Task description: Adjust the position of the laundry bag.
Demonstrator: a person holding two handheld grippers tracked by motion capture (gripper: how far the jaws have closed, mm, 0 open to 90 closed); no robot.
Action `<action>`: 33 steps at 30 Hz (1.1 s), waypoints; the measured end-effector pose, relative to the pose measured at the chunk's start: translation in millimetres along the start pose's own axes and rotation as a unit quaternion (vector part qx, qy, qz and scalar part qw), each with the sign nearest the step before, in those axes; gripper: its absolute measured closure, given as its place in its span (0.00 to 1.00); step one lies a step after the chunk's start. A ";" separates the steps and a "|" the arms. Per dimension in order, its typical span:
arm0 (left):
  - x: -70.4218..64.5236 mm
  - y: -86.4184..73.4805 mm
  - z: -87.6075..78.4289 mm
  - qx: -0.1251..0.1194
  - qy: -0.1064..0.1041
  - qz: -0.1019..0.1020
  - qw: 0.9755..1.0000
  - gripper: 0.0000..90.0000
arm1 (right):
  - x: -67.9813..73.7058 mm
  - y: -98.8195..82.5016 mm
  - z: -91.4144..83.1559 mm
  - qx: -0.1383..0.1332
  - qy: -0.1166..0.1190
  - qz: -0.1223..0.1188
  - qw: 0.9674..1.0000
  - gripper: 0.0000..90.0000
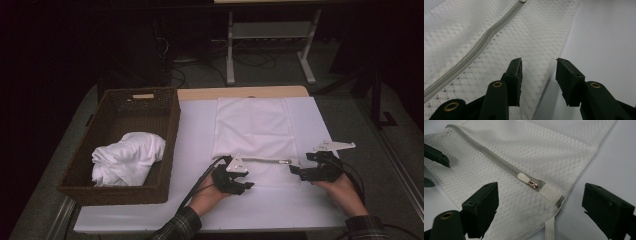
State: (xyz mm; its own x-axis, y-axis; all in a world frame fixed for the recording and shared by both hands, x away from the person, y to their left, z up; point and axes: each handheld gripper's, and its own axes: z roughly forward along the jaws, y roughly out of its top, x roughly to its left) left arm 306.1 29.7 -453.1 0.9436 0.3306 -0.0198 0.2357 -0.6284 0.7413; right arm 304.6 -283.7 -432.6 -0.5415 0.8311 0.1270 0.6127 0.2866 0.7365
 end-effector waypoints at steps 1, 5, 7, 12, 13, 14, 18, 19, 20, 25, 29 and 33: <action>0.3 -0.3 1.0 0.002 0.001 0.002 1.000 0.64 | -0.1 -0.1 0.0 0.000 0.000 0.001 1.000 0.15; 0.9 0.7 2.2 0.002 0.005 0.004 1.000 0.71 | -1.1 -0.3 0.0 0.003 -0.003 0.004 1.000 0.15; 1.8 1.4 2.2 0.005 0.004 0.003 1.000 0.77 | -1.8 -0.6 0.1 0.004 -0.002 0.005 1.000 0.15; 3.8 3.9 3.5 0.010 0.002 -0.004 1.000 0.96 | -1.8 -0.3 0.1 0.005 -0.005 0.008 1.000 0.15; 3.8 4.8 3.6 0.013 0.002 -0.007 1.000 0.98 | -1.6 -0.1 0.2 0.006 -0.006 0.009 1.000 0.15; 4.1 5.7 3.8 0.015 0.001 -0.006 1.000 0.99 | -1.6 -0.1 0.1 0.006 -0.007 0.009 1.000 0.15; 3.4 7.2 3.8 0.020 0.001 -0.011 1.000 1.00 | -2.2 0.5 -0.9 0.003 -0.007 0.009 1.000 0.15; 3.0 7.4 3.8 0.020 -0.003 -0.014 1.000 1.00 | -2.2 0.5 -0.9 0.003 -0.007 0.009 1.000 0.15; 1.6 7.6 3.6 0.022 -0.012 -0.017 1.000 1.00 | -2.4 0.8 -1.7 0.001 -0.007 0.010 1.000 0.15; -4.1 8.3 2.9 0.029 -0.031 -0.020 0.999 1.00 | -3.1 1.0 -2.7 -0.001 -0.008 0.010 1.000 0.15; -10.7 8.1 0.8 0.032 -0.042 -0.018 0.998 1.00 | -2.9 1.1 -2.9 -0.002 -0.007 0.008 1.000 0.15; -14.0 7.4 -1.6 0.035 -0.049 -0.018 0.998 1.00 | -2.8 1.1 -3.1 -0.002 -0.007 0.008 1.000 0.15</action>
State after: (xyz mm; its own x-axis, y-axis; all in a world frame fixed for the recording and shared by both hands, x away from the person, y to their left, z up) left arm 294.2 21.5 -446.2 0.9514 0.2862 -0.1135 0.2826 -0.6654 0.6909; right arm 305.0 -287.3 -430.1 -0.5236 0.8422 0.1288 0.6186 0.2719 0.7372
